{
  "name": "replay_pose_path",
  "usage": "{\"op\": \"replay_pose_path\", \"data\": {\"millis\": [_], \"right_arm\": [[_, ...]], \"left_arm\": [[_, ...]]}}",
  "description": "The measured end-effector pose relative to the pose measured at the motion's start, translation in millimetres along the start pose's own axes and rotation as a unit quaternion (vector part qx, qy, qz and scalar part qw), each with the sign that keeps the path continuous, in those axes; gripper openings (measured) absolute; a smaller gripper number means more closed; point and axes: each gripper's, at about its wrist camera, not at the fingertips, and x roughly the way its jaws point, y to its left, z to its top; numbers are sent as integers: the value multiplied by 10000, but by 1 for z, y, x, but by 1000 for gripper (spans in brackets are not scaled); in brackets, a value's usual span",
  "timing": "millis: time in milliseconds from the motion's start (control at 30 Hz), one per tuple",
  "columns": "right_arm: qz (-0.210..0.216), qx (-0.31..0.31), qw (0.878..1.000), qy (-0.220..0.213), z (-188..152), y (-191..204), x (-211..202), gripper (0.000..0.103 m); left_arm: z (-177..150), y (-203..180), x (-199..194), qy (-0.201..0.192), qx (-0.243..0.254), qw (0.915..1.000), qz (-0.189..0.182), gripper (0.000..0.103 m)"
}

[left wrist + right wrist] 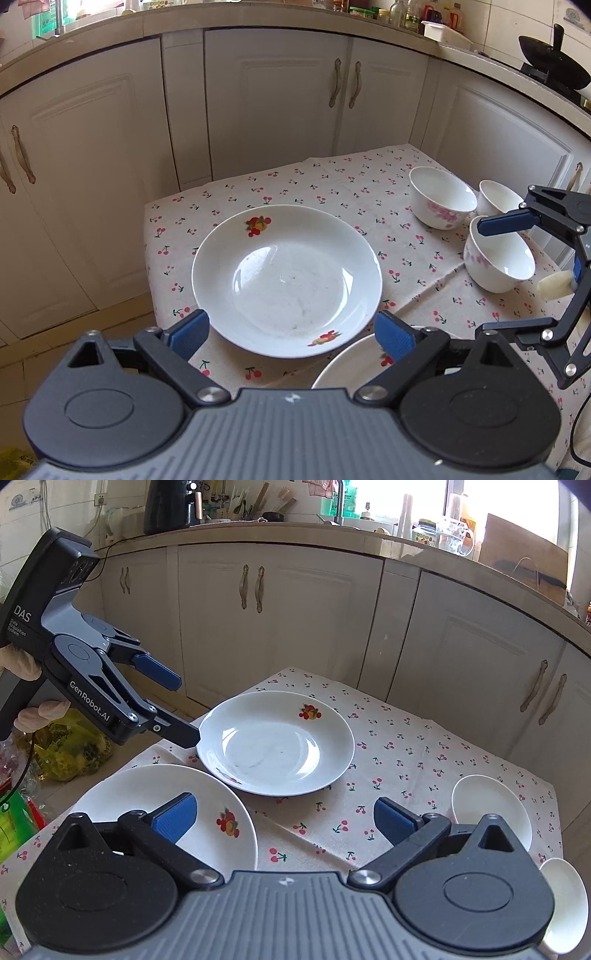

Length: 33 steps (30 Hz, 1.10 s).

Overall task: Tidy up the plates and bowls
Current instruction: 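Move the left tool to the next white plate and grasp its rim, then lift the white plate with the left tool and carry it toward the stack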

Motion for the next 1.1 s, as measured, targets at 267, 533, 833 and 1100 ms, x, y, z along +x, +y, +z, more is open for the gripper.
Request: {"op": "replay_pose_path", "data": {"millis": [267, 533, 833, 1100], "right_arm": [[-35, -530, 9981, 314, 17, -17, 30, 103], [455, -1234, 9880, 814, 27, -33, 66, 103], [930, -1413, 9779, 1228, 29, -44, 112, 103], [1243, -1556, 9697, 1414, 25, -40, 136, 103]], "left_arm": [[18, 19, 28, 78, -52, 10000, 24, 96], [32, 41, 63, 294, -280, 9992, 24, 96], [38, 54, 96, 622, -469, 9968, -206, 94], [44, 52, 113, 750, -414, 9957, -361, 94]]}}
